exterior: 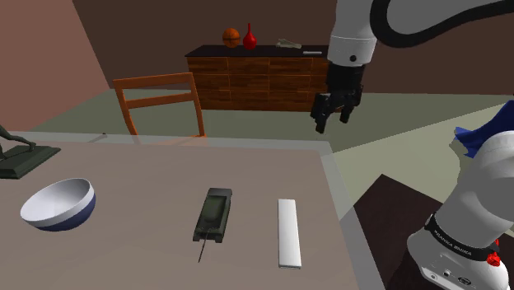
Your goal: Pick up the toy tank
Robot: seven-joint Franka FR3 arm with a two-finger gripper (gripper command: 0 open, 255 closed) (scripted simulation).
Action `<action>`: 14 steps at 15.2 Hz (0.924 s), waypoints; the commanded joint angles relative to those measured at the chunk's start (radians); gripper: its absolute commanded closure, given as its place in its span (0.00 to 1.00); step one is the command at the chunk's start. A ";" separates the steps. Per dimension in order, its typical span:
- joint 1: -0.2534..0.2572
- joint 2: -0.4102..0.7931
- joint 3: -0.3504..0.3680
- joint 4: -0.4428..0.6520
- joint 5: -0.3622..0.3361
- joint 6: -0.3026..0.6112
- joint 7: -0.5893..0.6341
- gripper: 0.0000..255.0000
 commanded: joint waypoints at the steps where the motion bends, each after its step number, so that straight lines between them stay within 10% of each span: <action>1: 0.006 0.036 0.043 -0.001 0.028 0.034 0.068 0.00; 14: -0.006 0.432 0.322 0.132 0.068 0.286 0.520 0.00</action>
